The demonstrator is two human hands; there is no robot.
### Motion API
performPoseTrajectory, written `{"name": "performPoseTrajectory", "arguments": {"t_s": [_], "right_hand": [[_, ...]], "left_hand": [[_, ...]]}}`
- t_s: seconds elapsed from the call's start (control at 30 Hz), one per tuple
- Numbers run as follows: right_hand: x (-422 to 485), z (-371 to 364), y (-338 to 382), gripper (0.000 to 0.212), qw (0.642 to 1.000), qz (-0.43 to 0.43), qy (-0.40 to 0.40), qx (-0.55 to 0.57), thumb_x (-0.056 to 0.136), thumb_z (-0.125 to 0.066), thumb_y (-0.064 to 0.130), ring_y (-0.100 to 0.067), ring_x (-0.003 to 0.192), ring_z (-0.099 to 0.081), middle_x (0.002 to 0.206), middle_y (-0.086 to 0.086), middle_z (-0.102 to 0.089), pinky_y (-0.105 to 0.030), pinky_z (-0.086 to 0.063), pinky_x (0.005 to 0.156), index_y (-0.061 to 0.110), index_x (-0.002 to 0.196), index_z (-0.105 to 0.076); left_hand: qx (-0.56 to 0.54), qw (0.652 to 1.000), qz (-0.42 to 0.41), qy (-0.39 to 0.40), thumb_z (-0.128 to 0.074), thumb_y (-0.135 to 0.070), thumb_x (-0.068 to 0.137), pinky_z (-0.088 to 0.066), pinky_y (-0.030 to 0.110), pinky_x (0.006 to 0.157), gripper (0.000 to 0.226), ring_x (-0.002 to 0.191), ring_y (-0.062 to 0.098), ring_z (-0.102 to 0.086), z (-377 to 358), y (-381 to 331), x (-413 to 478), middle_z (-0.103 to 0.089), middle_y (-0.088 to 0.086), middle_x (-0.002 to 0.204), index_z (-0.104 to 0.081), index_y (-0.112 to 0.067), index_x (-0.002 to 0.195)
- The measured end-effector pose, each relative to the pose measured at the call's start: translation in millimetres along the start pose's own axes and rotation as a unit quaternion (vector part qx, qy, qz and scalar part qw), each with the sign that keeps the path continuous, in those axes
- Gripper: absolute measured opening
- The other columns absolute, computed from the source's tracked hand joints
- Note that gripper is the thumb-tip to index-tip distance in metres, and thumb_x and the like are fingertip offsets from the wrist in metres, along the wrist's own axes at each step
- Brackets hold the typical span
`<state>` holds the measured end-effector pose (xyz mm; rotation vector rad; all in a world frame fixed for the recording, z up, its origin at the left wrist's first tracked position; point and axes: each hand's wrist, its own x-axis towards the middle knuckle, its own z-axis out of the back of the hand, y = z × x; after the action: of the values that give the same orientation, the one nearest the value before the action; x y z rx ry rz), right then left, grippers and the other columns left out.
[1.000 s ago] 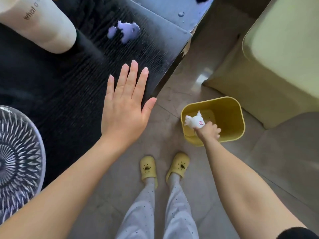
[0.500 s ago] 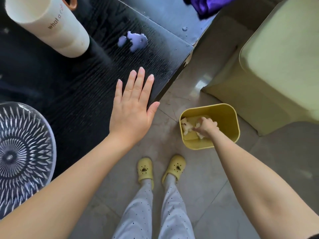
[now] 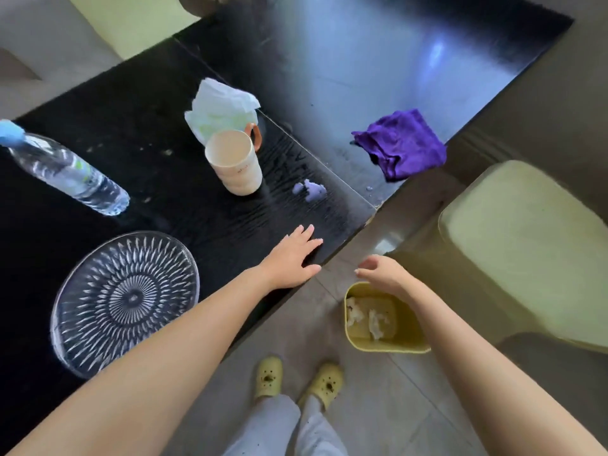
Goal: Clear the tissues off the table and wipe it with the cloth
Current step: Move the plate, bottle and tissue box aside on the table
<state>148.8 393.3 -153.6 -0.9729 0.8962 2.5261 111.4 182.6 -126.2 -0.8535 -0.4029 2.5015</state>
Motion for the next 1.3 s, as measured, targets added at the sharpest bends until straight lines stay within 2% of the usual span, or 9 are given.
{"name": "performPoseTrajectory", "arguments": {"t_s": [0.27, 0.4, 0.53, 0.7, 0.87, 0.97, 1.07, 1.2, 1.3], "right_hand": [[-27, 13, 115, 0.029, 0.993, 0.106, -0.024, -0.044, 0.089, -0.050, 0.026, -0.027, 0.095, -0.066, 0.100, -0.013, -0.072, -0.033, -0.052, 0.085, 0.006, 0.098, -0.070], [-31, -11, 170, 0.028, 0.988, 0.122, 0.017, -0.098, 0.090, -0.049, 0.028, -0.023, 0.080, -0.058, 0.085, -0.008, -0.065, -0.033, -0.051, 0.081, 0.007, 0.097, -0.067], [-31, -48, 219, 0.029, 0.970, 0.127, 0.079, -0.189, 0.091, -0.049, 0.028, -0.028, 0.078, -0.059, 0.088, -0.013, -0.065, -0.033, -0.051, 0.074, 0.004, 0.098, -0.065], [-23, -99, 270, 0.035, 0.953, 0.112, 0.113, -0.257, 0.088, -0.050, 0.031, -0.019, 0.043, -0.049, 0.055, -0.004, -0.053, -0.023, -0.041, 0.045, 0.011, 0.059, -0.048], [-8, -137, 290, 0.029, 0.979, 0.068, 0.094, -0.167, 0.088, -0.045, 0.022, -0.021, 0.046, -0.054, 0.059, -0.007, -0.056, -0.027, -0.046, 0.046, 0.008, 0.062, -0.048], [1, -149, 291, 0.020, 0.995, 0.036, 0.065, -0.063, 0.092, -0.045, 0.023, -0.028, 0.057, -0.060, 0.075, -0.013, -0.062, -0.034, -0.055, 0.056, 0.006, 0.084, -0.054], [6, -151, 290, 0.027, 0.997, 0.026, 0.059, -0.042, 0.093, -0.044, 0.031, -0.024, 0.049, -0.060, 0.081, -0.014, -0.065, -0.028, -0.051, 0.042, 0.005, 0.096, -0.052], [11, -145, 292, 0.016, 0.996, 0.075, 0.027, 0.041, 0.096, -0.043, 0.021, -0.006, 0.032, -0.050, 0.065, -0.001, -0.060, -0.015, -0.039, 0.032, 0.014, 0.088, -0.055], [7, -129, 295, 0.021, 0.985, 0.130, -0.020, 0.108, 0.094, -0.043, 0.018, -0.012, 0.042, -0.049, 0.064, -0.001, -0.057, -0.023, -0.041, 0.042, 0.016, 0.079, -0.057]], "left_hand": [[-0.203, 0.967, 0.131, -0.074, -0.050, -0.030, 0.093, -0.029, 0.030, 0.111, 0.042, 0.135, 0.017, -0.040, 32, 53, -72, -0.046, 0.003, 0.145, -0.050, -0.020, 0.134], [-0.337, 0.896, 0.242, -0.157, -0.053, -0.023, 0.091, -0.056, 0.033, 0.079, 0.033, 0.108, 0.019, -0.058, 42, 106, -122, -0.060, 0.005, 0.124, -0.058, -0.019, 0.123], [-0.324, 0.864, 0.328, -0.202, -0.055, -0.021, 0.089, -0.053, 0.036, 0.089, 0.035, 0.110, 0.024, -0.059, 48, 162, -170, -0.060, 0.008, 0.126, -0.058, -0.014, 0.123], [-0.260, 0.848, 0.414, -0.205, -0.057, -0.025, 0.087, -0.040, 0.032, 0.097, 0.043, 0.120, 0.027, -0.053, 46, 225, -217, -0.055, 0.011, 0.132, -0.054, -0.014, 0.129], [-0.255, 0.835, 0.456, -0.172, -0.054, -0.028, 0.087, -0.042, 0.040, 0.099, 0.057, 0.126, 0.033, -0.044, 28, 267, -238, -0.040, 0.016, 0.140, -0.037, -0.014, 0.140], [-0.339, 0.810, 0.448, -0.167, -0.056, -0.026, 0.087, -0.048, 0.039, 0.093, 0.054, 0.112, 0.029, -0.055, 21, 280, -240, -0.050, 0.014, 0.131, -0.041, -0.012, 0.137], [-0.378, 0.796, 0.441, -0.171, -0.054, -0.028, 0.086, -0.053, 0.038, 0.083, 0.050, 0.099, 0.026, -0.061, 25, 287, -235, -0.060, 0.010, 0.119, -0.042, -0.016, 0.134], [-0.370, 0.803, 0.433, -0.175, -0.052, -0.030, 0.086, -0.052, 0.037, 0.079, 0.047, 0.096, 0.027, -0.062, 36, 293, -227, -0.062, 0.010, 0.113, -0.045, -0.016, 0.131], [-0.394, 0.802, 0.415, -0.171, -0.053, -0.034, 0.087, -0.054, 0.041, 0.087, 0.049, 0.099, 0.025, -0.062, 56, 296, -218, -0.061, 0.007, 0.117, -0.045, -0.017, 0.132]]}}
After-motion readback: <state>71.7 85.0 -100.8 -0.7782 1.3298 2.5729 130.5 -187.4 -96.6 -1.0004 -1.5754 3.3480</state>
